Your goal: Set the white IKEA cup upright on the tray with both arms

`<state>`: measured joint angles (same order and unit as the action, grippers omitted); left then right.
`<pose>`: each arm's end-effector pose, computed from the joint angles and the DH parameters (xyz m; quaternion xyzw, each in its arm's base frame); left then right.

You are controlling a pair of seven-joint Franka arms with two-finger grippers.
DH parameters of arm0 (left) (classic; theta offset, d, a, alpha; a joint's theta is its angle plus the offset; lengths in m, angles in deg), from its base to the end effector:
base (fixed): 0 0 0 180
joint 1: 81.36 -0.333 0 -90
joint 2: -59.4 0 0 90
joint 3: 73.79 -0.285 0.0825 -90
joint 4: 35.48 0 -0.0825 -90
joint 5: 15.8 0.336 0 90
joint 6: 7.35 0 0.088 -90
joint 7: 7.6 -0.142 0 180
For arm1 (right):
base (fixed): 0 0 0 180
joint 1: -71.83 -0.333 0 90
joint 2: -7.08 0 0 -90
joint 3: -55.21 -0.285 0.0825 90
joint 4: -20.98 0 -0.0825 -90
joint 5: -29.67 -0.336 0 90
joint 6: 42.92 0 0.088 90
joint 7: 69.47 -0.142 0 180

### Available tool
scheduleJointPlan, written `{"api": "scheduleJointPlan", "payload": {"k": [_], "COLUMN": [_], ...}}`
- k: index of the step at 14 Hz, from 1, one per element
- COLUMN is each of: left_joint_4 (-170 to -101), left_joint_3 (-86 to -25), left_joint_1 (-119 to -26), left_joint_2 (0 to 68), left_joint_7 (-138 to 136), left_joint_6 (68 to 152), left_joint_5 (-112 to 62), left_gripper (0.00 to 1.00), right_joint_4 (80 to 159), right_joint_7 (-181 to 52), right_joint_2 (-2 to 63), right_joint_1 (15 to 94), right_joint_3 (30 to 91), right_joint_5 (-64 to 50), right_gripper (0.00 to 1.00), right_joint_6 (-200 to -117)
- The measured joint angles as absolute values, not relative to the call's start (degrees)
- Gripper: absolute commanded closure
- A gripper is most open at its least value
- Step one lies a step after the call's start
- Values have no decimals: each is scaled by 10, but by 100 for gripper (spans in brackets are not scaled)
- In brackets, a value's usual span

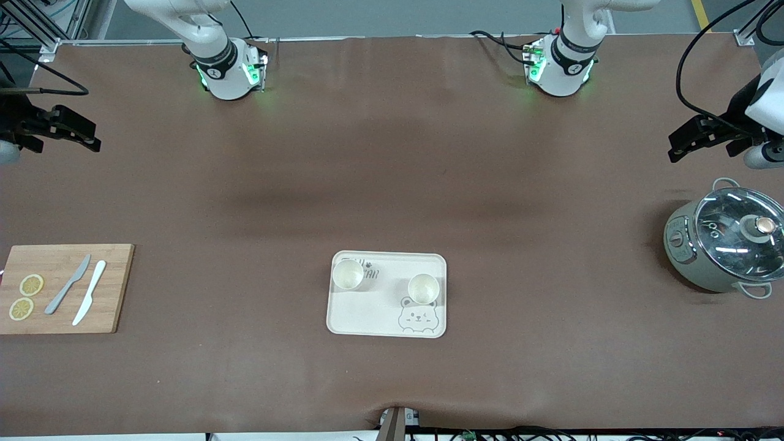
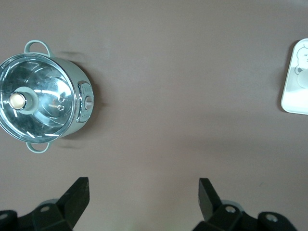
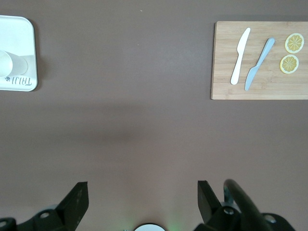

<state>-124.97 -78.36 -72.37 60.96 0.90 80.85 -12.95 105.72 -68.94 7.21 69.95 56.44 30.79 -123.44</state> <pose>0.4953 -0.0306 0.5733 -0.9991 -0.0364 -0.0050 0.0234 0.4874 0.0025 0.5818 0.9992 0.0090 -0.0379 0.0098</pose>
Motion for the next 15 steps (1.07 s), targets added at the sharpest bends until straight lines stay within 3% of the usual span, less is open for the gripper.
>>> {"api": "scheduleJointPlan", "payload": {"k": [15], "left_joint_4": [-1236], "left_joint_3": [-784], "left_joint_1": [-724], "left_joint_2": [592], "left_joint_7": [9], "left_joint_6": [809], "left_joint_5": [-134], "left_gripper": [0], "right_joint_4": [1061], "right_joint_7": [-689], "right_joint_2": [72], "right_joint_1": [699], "right_joint_3": [564], "right_joint_5": [308], "right_gripper": [0], "right_joint_6": [-1234]}}
